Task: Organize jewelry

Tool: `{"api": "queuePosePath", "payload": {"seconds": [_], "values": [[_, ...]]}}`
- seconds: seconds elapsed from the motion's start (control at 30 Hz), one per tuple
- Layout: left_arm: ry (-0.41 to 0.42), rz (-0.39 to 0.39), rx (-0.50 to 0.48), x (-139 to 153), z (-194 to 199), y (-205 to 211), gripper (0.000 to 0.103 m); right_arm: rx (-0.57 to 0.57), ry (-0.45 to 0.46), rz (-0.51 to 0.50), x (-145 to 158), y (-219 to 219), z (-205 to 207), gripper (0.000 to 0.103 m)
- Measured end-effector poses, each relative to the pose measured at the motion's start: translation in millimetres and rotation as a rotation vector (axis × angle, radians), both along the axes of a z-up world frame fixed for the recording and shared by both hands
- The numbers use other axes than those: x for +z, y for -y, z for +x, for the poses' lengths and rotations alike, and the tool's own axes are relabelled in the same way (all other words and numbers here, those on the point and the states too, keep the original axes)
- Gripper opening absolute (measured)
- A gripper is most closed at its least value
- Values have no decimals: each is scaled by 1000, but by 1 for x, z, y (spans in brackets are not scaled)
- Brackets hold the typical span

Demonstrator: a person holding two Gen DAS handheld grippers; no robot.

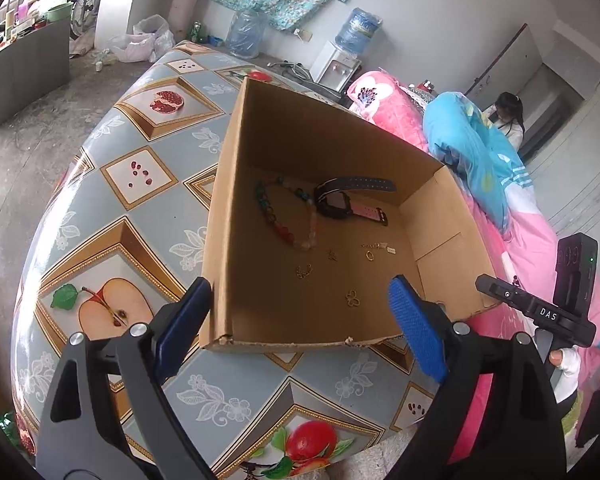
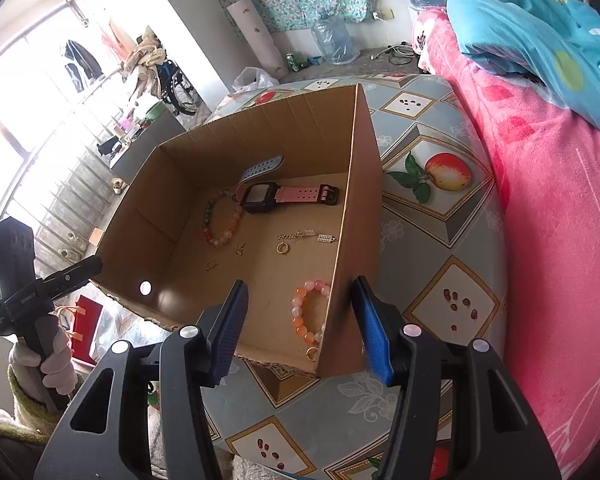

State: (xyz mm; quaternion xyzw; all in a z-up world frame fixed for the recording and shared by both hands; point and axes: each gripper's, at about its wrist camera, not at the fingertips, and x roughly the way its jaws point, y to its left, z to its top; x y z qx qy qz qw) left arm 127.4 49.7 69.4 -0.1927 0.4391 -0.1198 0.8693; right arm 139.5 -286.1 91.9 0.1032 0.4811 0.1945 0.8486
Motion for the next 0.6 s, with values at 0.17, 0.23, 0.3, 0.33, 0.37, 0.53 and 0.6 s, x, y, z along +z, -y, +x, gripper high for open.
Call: {"api": "queuePosePath", "payload": {"seconds": [0.17,0.23,0.3,0.33,0.37,0.53,0.6], "values": [[-1,-11,0,0,-15,-1,86,9,-1,-6,-1,2,-19,54],[4,-8,-5,0,-24,0,86,2,3,8,-2,6,-26,54],[13,10,-7,0,-32,3,86,-14,16,29,-2,10,-35,54],[26,26,-2,1,-38,4,86,-24,23,43,-1,13,-40,54],[46,59,14,5,-44,6,86,-41,34,47,2,15,-46,54],[172,305,95,36,-81,21,87,-98,144,-34,26,15,-90,68],[192,348,111,44,-92,25,90,-93,169,-22,30,10,-107,76]]}}
